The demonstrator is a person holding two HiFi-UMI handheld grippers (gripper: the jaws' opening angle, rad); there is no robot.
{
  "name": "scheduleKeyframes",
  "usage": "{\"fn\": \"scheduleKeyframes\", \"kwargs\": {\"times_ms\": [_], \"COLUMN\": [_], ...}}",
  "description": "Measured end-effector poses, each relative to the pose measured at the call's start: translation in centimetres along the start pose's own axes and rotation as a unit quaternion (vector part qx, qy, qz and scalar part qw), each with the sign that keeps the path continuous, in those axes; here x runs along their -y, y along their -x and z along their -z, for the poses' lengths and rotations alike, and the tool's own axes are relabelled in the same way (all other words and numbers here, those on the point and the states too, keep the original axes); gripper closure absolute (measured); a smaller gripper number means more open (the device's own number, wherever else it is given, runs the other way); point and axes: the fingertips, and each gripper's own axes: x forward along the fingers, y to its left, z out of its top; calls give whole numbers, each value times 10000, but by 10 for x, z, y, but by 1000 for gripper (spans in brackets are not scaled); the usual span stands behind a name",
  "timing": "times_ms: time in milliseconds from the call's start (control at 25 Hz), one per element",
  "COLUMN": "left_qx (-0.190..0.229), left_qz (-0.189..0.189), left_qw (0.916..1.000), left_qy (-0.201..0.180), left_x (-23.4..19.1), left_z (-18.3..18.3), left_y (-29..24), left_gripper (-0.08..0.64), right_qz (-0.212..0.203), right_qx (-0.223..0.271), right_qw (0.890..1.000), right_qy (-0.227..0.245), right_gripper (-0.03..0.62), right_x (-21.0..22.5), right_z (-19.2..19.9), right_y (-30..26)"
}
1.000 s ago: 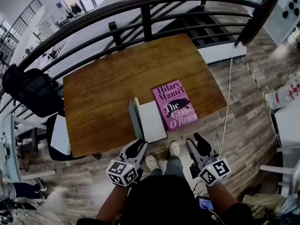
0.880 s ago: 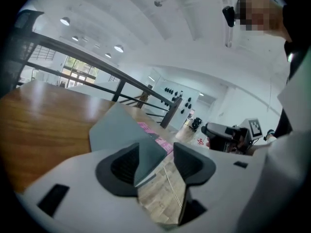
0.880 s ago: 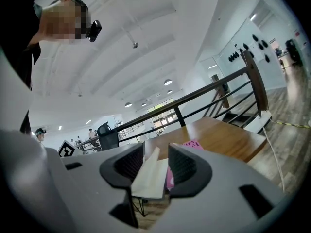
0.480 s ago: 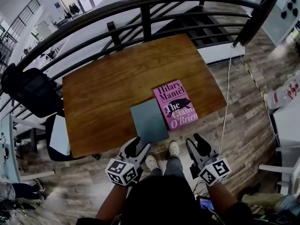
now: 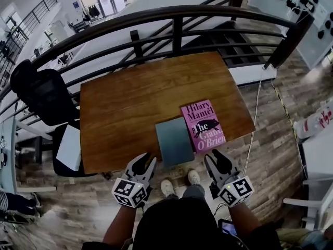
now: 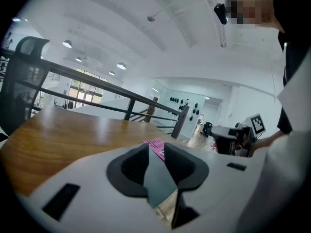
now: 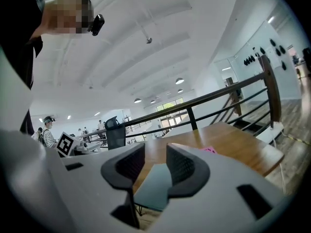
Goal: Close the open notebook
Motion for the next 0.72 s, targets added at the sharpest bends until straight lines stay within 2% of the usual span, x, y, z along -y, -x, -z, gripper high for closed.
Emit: {"fn": "scheduleKeyframes", "kwargs": {"times_ms": [120,200,400,600,720], "left_qx": [357,546,883,1200,1475], "left_qz": [-238,-410,-735,-937,-974], "left_qw": [9991,9976,9933,9883,9843], "left_qy": [77,91,76,47,0], "left_x": [-10,-17,-27,-24,-15], "left_z": [-25,-42,-72,-97,-112], "left_y": [16,25,35,38,44], "left_gripper": [505,517,518,523,523], "right_qz": [-65,-168,-472,-654,-962], "right_qx": [4,25,299,390,382], "right_qw": [9999,9997,9979,9961,9937], "right_qy": [110,173,336,448,422], "right_gripper": [478,489,526,567,595], "right_x": [-2,-4,-7,-4,-7], "right_z": [-13,-26,-71,-93,-99], "right_y": [-8,-18,-40,-47,-50]}}
